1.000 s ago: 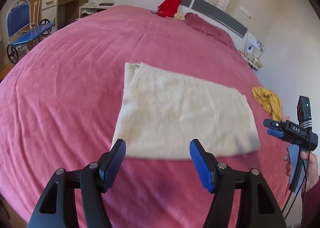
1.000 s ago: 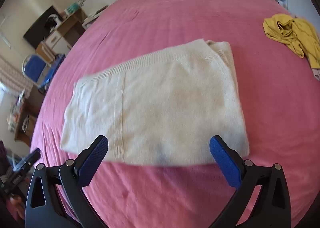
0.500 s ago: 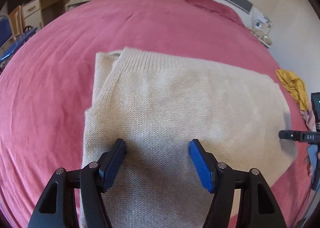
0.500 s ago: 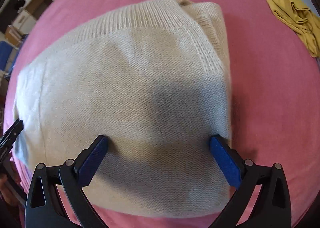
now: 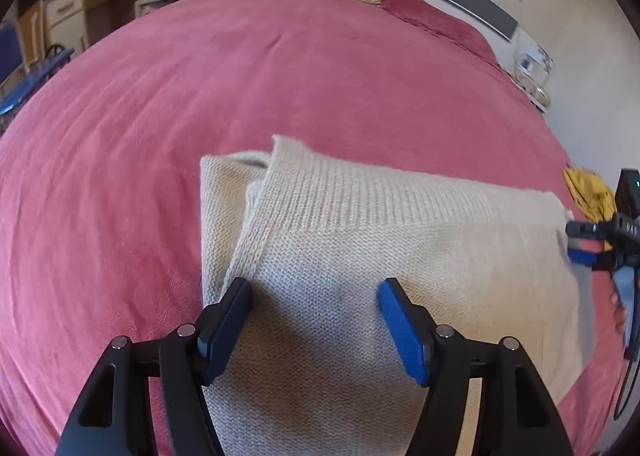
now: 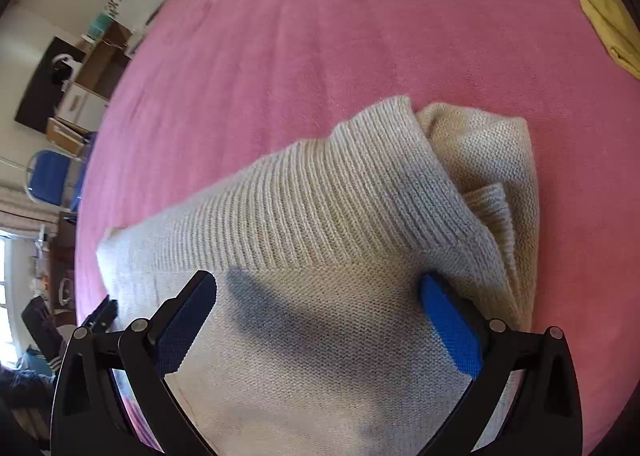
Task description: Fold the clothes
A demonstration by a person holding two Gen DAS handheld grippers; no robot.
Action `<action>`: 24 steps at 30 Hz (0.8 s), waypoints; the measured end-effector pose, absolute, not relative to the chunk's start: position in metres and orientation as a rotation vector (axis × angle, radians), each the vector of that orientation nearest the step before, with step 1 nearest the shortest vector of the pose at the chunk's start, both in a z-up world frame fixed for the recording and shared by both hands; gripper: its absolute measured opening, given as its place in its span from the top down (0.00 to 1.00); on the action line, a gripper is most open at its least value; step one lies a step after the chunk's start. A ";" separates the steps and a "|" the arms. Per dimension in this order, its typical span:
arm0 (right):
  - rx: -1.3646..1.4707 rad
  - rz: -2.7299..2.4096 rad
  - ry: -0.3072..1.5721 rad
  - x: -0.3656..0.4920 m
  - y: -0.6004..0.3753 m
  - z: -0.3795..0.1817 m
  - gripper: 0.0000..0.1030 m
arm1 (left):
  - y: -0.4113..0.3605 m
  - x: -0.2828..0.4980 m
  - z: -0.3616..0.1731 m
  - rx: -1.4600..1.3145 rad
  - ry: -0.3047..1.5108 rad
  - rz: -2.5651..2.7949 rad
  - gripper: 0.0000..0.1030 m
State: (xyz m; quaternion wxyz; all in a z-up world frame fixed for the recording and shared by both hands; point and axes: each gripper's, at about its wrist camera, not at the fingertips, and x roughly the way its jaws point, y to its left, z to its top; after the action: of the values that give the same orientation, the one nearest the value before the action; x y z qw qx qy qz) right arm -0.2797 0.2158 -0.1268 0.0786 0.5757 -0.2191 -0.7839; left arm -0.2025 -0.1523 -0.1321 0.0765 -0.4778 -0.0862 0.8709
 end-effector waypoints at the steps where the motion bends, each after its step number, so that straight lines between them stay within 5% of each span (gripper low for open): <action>1: 1.704 -2.348 -0.656 -0.277 0.216 -0.121 0.00 | -0.154 -0.199 -0.125 -1.396 -0.284 2.617 0.34; 8: 1.563 -2.348 -0.504 -0.283 0.186 -0.086 0.00 | -0.168 -0.210 -0.101 -1.301 -0.499 2.628 0.34; 12: 1.773 -2.367 -0.337 -0.304 0.182 -0.118 0.00 | -0.170 -0.242 -0.148 -1.565 -0.436 2.571 0.34; 15: 1.771 -2.389 -0.234 -0.300 0.177 -0.118 0.00 | -0.166 -0.232 -0.135 -1.477 -0.381 2.606 0.34; 24: 1.592 -2.284 -0.315 -0.221 0.171 -0.087 0.00 | -0.155 -0.171 -0.114 -1.311 -0.390 2.642 0.34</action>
State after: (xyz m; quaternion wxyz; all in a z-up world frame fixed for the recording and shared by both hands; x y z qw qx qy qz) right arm -0.2209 0.1710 -0.0873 0.1692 0.5600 -0.1108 -0.8034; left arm -0.1705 -0.1545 -0.1136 0.0834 -0.4391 -0.1307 0.8849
